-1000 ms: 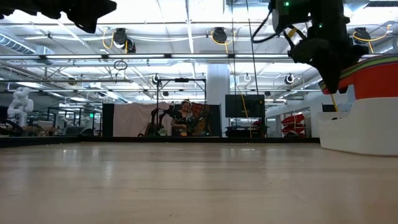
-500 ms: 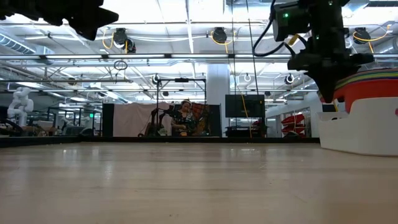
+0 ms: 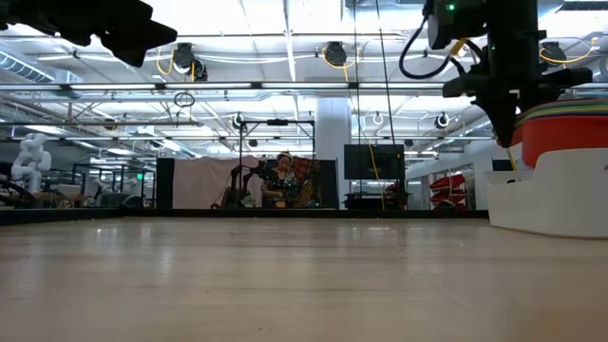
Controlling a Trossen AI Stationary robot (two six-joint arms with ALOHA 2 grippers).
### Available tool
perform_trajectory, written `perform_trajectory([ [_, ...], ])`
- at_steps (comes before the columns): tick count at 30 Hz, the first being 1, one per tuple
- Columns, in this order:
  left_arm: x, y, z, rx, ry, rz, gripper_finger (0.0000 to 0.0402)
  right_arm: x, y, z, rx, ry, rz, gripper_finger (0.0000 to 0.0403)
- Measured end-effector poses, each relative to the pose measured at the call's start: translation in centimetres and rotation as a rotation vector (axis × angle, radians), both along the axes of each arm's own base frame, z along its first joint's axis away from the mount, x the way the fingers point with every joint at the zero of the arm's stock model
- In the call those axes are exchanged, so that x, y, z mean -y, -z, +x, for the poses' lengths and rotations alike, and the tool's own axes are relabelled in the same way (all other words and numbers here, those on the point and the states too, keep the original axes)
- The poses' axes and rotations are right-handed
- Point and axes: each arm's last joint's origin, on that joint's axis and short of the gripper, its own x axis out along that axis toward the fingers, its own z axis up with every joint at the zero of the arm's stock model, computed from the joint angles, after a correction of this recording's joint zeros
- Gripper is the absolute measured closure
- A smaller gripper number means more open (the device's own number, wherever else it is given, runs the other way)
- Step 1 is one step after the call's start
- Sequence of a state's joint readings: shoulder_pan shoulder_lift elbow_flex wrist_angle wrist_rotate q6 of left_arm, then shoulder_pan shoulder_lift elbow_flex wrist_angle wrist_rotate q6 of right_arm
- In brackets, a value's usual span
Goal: Nest measuring cups in basket
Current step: Put the nested measuring cups into the white bin
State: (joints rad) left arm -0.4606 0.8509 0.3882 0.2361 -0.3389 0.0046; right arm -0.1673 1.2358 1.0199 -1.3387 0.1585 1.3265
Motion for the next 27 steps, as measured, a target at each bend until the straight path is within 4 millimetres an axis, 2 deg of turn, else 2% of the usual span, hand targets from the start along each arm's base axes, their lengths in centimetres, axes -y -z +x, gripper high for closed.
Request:
perform_trajectory([
  [4,0.0,0.0,0.0,0.001,0.003,0.013,0.019,-0.5,0.4,-0.1,-0.005,0.024,0.0,0.0275],
  [10,0.0,0.0,0.0,0.003,0.008,0.033,0.019,-1.0,2.6,-0.9,-0.066,0.056,0.05,0.0275],
  [18,0.0,0.0,0.0,0.005,0.011,0.047,0.019,-1.1,5.0,-1.2,-0.047,0.061,0.057,0.0275],
  [27,0.0,-0.1,0.0,0.013,0.013,0.053,0.019,-1.2,6.6,-1.8,-0.058,0.051,0.059,0.0275],
])
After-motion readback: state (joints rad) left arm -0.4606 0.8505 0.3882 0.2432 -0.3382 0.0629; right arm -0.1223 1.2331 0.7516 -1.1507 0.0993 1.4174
